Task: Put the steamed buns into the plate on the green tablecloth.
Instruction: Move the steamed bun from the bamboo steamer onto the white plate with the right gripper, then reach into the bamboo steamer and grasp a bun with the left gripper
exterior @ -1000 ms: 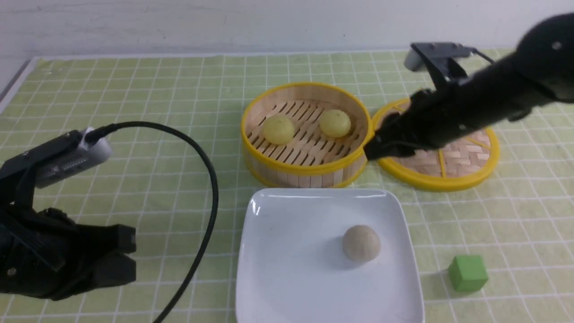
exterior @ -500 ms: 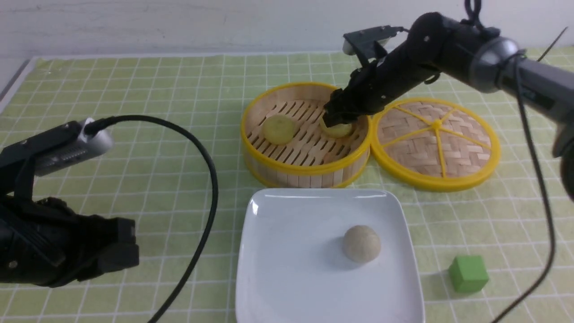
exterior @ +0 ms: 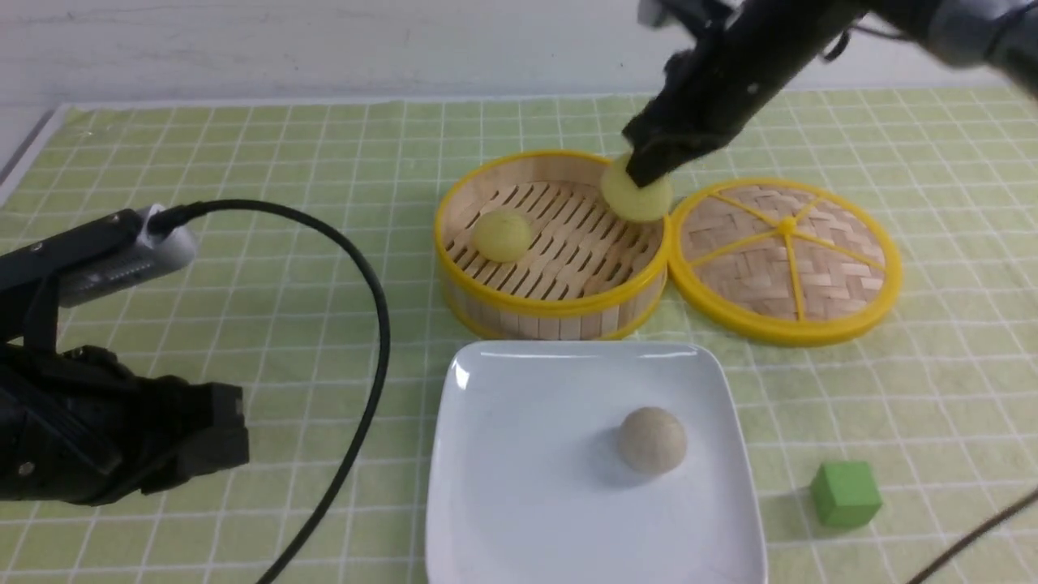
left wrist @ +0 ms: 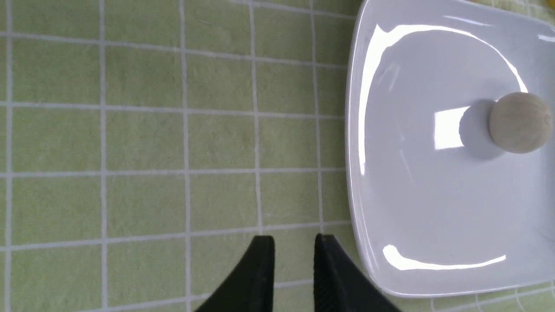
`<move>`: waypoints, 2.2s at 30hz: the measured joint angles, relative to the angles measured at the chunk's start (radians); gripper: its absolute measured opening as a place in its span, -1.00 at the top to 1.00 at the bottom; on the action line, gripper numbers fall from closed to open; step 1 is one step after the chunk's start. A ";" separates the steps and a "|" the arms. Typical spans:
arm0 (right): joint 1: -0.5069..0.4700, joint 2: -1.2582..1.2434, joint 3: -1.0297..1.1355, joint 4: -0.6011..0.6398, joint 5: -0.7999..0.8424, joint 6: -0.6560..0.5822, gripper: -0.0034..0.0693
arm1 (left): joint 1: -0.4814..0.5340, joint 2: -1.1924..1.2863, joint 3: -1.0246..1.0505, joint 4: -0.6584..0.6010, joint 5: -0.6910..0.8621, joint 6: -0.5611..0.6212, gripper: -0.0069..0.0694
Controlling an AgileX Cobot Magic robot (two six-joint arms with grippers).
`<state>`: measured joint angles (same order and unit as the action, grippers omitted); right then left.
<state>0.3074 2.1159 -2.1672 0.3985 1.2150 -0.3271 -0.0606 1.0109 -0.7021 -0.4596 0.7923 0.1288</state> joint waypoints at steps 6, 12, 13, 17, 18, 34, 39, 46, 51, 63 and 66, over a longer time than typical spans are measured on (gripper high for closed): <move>0.039 -0.362 0.446 -0.049 0.006 0.176 0.86 | -0.001 0.000 0.000 0.009 -0.030 0.000 0.35; 0.223 -0.507 1.015 0.025 -0.247 0.191 0.76 | -0.001 0.000 0.000 0.027 -0.060 0.001 0.28; 0.228 -0.507 1.026 0.025 -0.264 0.191 0.75 | -0.001 0.000 0.000 0.029 -0.061 0.002 0.28; 0.295 -0.457 1.183 0.026 -0.537 0.191 0.29 | -0.001 0.000 0.000 0.044 -0.077 0.012 0.16; 0.300 -0.448 1.187 0.025 -0.551 0.191 0.16 | -0.001 0.000 0.000 0.043 -0.079 0.012 0.14; 0.208 -0.682 0.966 -0.267 -0.013 0.202 0.93 | -0.001 0.254 -0.259 -0.056 0.062 0.035 0.79; 0.164 -0.901 1.204 -0.298 -0.004 0.205 0.95 | -0.034 0.486 -0.467 -0.098 0.084 0.030 0.68; 0.159 -1.047 1.382 -0.308 -0.148 0.205 0.95 | -0.200 0.772 -0.777 -0.083 0.081 0.008 0.08; 0.159 -1.051 1.396 -0.310 -0.188 0.206 0.94 | -0.291 0.952 -0.991 -0.054 0.024 -0.040 -0.24; 0.159 -1.051 1.396 -0.292 -0.205 0.206 0.93 | -0.352 1.267 -1.355 0.313 0.051 -0.216 -0.14; 0.158 -1.051 1.396 -0.288 -0.205 0.206 0.92 | -0.373 1.293 -1.363 0.366 0.038 -0.224 -0.06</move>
<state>0.4657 1.0649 -0.7711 0.1100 1.0096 -0.1208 -0.4338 2.3041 -2.0647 -0.0934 0.8303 -0.0957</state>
